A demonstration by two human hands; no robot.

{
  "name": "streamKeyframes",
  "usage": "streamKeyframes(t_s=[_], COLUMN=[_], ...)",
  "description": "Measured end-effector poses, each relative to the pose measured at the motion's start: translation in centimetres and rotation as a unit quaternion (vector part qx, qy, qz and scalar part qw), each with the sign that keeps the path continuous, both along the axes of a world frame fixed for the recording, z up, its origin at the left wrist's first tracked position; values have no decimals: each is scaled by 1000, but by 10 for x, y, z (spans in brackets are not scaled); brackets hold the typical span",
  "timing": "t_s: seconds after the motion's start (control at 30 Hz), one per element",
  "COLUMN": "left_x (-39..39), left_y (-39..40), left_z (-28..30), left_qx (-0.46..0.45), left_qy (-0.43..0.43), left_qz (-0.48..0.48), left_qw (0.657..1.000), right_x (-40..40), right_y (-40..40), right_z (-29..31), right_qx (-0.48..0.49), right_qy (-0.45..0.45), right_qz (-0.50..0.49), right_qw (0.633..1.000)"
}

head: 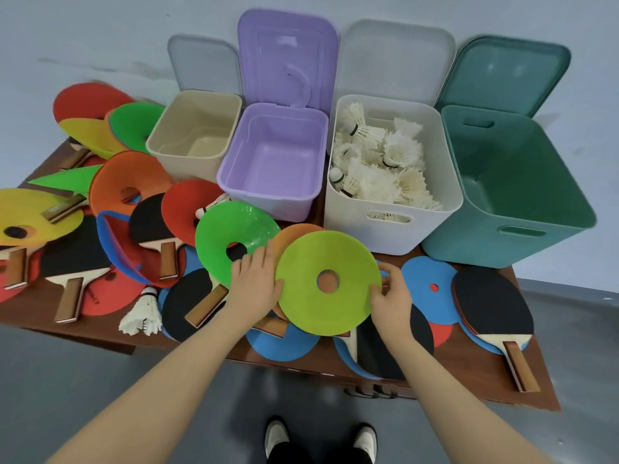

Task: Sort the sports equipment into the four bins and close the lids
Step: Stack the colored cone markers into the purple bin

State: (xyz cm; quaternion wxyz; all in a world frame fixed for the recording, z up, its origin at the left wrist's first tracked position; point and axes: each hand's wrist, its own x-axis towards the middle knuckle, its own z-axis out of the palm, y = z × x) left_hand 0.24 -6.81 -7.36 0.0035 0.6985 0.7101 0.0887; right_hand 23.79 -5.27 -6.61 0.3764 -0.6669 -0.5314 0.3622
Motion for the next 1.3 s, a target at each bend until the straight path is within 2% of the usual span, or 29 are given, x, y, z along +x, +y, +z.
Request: streamKeyframes(t_s=[0.23, 0.3, 0.4, 0.43, 0.6, 0.7, 0.87, 1.07, 1.3], left_x=[-18, -21, -23, -24, -22, -21, -22, -19, -19], left_y=[9, 9, 6, 6, 9, 10, 0, -3, 4], left_z=[-5, -7, -5, -6, -8, -4, 4, 26, 73], left_qx=[-55, -64, -44, -38, -42, -33, 30, 120, 199], left_qy=[-20, -12, -26, -29, -42, -86, -172, -224, -199], left_qz=[28, 25, -5, -10, -3, -6, -13, -5, 55], left_qw=[998, 998, 999, 999, 998, 996, 985, 967, 958], right_x=[-38, -43, -45, -45, -45, -46, -41, -37, -44], right_y=[16, 20, 25, 25, 16, 11, 6, 8, 40], right_z=[-13, -21, -34, -36, -34, -20, 1, 37, 72], right_qx=[3, -13, -24, -28, 0, 42, 117, 200, 271], right_qy=[10, -38, -164, -170, -82, -55, -81, -96, -90], right_qz=[-8, 3, -1, -3, 26, 24, 60, 91, 133], right_qw=[1000, 999, 986, 985, 996, 997, 988, 971, 949])
